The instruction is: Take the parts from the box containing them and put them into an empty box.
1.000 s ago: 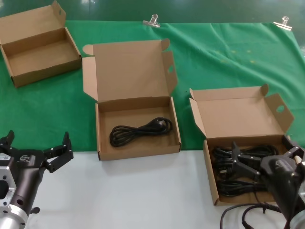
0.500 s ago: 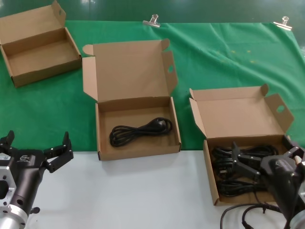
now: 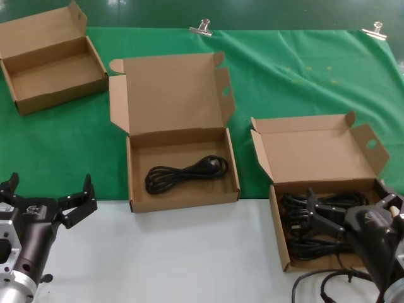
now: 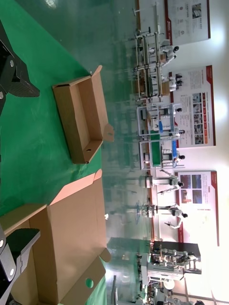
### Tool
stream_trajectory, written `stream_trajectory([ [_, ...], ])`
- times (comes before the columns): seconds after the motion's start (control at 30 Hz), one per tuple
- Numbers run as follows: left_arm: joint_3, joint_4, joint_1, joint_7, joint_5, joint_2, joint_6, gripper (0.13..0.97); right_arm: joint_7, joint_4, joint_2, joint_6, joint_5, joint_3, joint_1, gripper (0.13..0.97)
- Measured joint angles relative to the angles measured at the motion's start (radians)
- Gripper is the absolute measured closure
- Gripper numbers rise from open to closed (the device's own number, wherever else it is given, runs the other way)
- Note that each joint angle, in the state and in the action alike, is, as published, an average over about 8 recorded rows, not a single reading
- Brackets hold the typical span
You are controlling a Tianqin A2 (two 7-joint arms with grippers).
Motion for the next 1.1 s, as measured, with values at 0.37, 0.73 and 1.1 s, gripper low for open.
stream_trajectory([
  [0.37,0.0,0.0,0.0,0.0,0.0,0.0,0.0,0.132,0.0,0.0,0.0,0.0,0.0,0.0,0.0,0.129],
  [0.73,0.0,0.0,0.0,0.0,0.0,0.0,0.0,0.132,0.0,0.0,0.0,0.0,0.0,0.0,0.0,0.129],
  [1.1,0.0,0.0,0.0,0.0,0.0,0.0,0.0,0.132,0.0,0.0,0.0,0.0,0.0,0.0,0.0,0.129],
])
